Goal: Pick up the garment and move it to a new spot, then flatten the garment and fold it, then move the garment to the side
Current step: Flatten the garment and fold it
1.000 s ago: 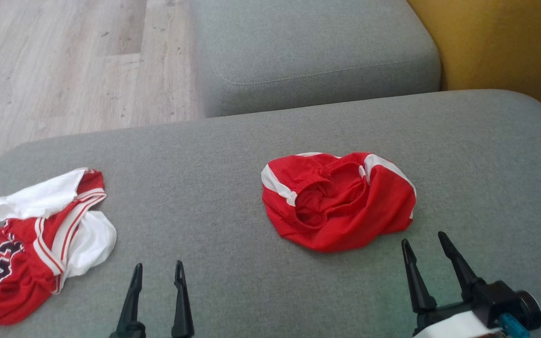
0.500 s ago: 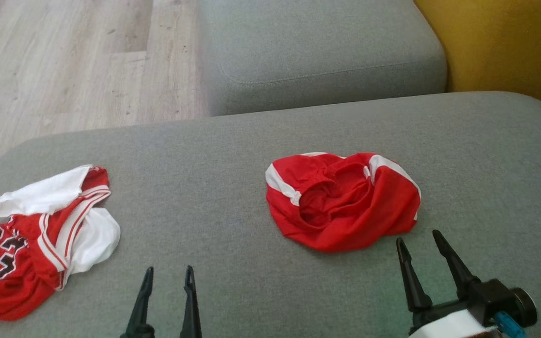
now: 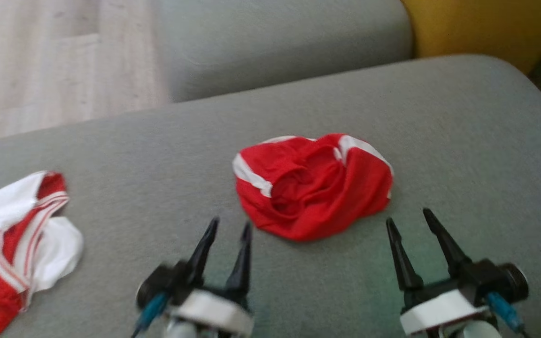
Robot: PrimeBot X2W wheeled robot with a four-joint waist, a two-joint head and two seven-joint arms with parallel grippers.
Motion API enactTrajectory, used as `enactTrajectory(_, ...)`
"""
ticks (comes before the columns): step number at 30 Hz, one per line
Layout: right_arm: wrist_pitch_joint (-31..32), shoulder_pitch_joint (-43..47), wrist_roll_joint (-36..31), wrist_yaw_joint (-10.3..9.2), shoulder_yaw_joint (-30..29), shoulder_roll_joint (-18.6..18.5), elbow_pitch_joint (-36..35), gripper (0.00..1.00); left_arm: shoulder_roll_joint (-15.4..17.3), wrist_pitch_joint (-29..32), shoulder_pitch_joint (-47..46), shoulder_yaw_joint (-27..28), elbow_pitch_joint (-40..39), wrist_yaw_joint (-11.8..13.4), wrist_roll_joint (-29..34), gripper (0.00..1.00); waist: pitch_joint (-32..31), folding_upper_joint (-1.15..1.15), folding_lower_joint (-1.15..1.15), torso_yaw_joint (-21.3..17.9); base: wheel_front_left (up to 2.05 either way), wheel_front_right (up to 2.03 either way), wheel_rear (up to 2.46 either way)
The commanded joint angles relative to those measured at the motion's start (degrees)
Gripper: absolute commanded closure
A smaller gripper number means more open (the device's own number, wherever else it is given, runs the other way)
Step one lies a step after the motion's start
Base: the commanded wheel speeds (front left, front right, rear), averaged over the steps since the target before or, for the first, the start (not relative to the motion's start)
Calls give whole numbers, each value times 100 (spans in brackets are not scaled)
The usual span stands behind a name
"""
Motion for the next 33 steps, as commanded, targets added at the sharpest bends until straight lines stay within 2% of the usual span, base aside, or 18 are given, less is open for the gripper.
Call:
enactTrajectory(1,-22,-350,-51,-4,170,-47,-199,0,-16,-46,-635,-57,54,4,-96,0,328,0,0,-389,0,0,0)
enactTrajectory(6,-22,-622,-33,-4,118,-43,-280,0,-16,423,-2118,-911,703,88,-875,0,855,0,0,-923,0,0,0)
enactTrajectory(12,-22,-846,5,-4,159,-33,-291,0,-16,873,-3494,-1500,1559,584,-1689,0,1373,0,0,-1529,0,0,0)
enactTrajectory(19,-22,-1013,151,-4,243,-27,-301,0,-16,1136,-4335,-2038,2580,789,-2422,0,1731,0,0,-2052,0,0,0)
enactTrajectory(25,-22,-1044,220,-4,237,-26,-298,0,-16,1079,-4678,-2297,3276,883,-2877,0,1802,0,0,-2218,0,0,0)
enactTrajectory(26,-22,-1042,221,-4,243,-26,-290,0,-16,991,-4726,-2332,3351,871,-2915,56,1796,0,0,-2227,0,0,0)
enactTrajectory(27,-22,-1039,223,-4,246,-26,-283,0,-16,881,-4770,-2358,3410,853,-2959,100,1787,0,0,-2230,0,0,0)
enactTrajectory(33,-22,-964,206,-4,227,-25,-237,0,-16,150,-5116,-2703,3203,482,-3052,100,1577,0,0,-2060,0,0,0)
